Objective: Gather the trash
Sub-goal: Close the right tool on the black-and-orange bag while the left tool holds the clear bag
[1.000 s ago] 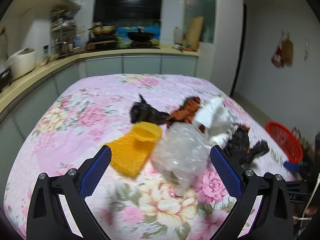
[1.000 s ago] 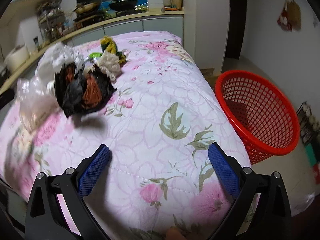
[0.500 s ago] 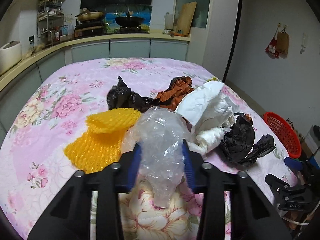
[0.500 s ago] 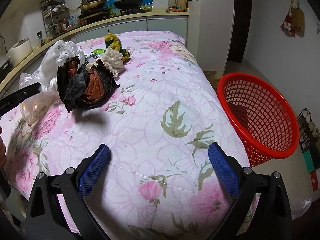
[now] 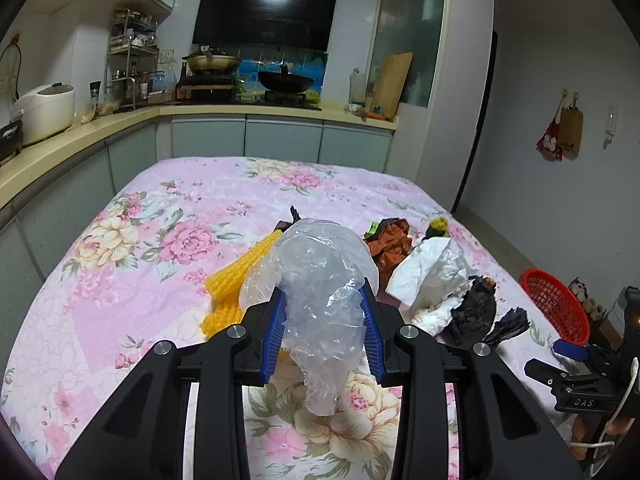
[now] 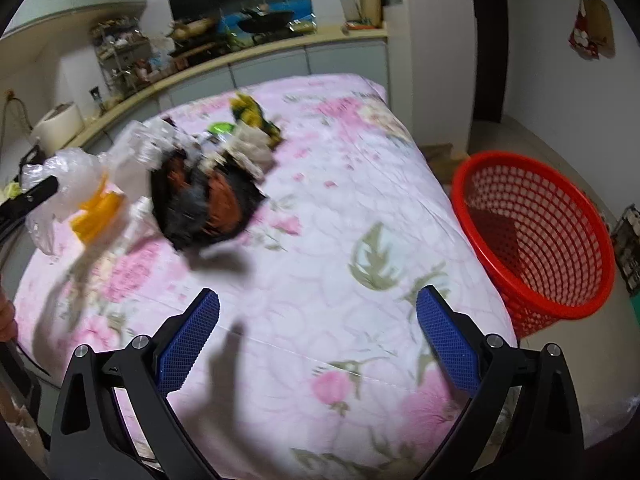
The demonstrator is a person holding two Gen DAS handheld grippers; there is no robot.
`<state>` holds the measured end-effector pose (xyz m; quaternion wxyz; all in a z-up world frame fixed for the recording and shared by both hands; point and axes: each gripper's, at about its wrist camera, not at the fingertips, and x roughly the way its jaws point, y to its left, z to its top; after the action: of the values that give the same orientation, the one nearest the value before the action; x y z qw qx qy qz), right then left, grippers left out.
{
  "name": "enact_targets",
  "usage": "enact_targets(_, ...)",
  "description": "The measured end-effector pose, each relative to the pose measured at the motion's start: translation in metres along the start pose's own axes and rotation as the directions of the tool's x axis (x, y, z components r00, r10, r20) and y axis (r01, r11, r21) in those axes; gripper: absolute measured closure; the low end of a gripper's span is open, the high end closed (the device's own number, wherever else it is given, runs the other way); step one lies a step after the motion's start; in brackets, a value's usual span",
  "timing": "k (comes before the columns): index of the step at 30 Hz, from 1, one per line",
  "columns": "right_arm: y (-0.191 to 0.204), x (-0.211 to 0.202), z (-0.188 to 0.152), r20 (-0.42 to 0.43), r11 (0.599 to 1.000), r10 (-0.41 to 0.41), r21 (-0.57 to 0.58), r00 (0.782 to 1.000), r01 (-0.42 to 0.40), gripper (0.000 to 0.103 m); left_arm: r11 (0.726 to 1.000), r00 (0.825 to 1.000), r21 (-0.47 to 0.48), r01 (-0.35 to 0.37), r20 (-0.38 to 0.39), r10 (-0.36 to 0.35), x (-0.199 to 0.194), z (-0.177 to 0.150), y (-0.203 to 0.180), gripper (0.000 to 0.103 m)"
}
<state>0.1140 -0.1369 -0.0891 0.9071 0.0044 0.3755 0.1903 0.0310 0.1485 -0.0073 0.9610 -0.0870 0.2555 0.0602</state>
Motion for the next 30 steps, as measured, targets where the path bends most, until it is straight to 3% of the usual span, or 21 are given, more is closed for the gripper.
enact_targets(8, 0.035, -0.005, 0.023, 0.064, 0.994, 0.076, -0.088, 0.995, -0.071, 0.007, 1.000, 1.000, -0.006, 0.017, 0.011, -0.017, -0.003, -0.002, -0.004, 0.070)
enact_targets(19, 0.063, 0.055, 0.060, -0.046, 0.990, 0.088, -0.106, 0.995, -0.093, 0.008, 0.999, 0.999, -0.014, 0.033, -0.005, -0.033, 0.001, -0.007, -0.001, 0.070)
enact_targets(20, 0.063, 0.059, 0.061, -0.056, 0.991, 0.085, -0.101, 0.995, -0.090, 0.013, 0.999, 0.999, -0.013, 0.032, -0.004, -0.033, 0.001, -0.007, 0.000, 0.070)
enact_targets(22, 0.063, 0.060, 0.061, -0.073, 0.988, 0.107, -0.101, 0.992, -0.114, 0.036, 1.000, 1.000, -0.011, 0.027, -0.002, -0.027, 0.000, -0.007, 0.000, 0.070)
enact_targets(24, 0.062, 0.055, 0.060, -0.059, 0.986, 0.111, -0.118, 0.992, -0.117, 0.044, 1.000, 1.000, -0.013, 0.023, 0.000, -0.023, 0.000, -0.007, 0.002, 0.070)
enact_targets(30, 0.056, 0.026, 0.052, 0.008, 0.983, 0.112, -0.145, 0.994, -0.110, 0.048, 1.000, 1.000, -0.019, 0.024, 0.004, -0.024, 0.001, -0.007, 0.004, 0.070)
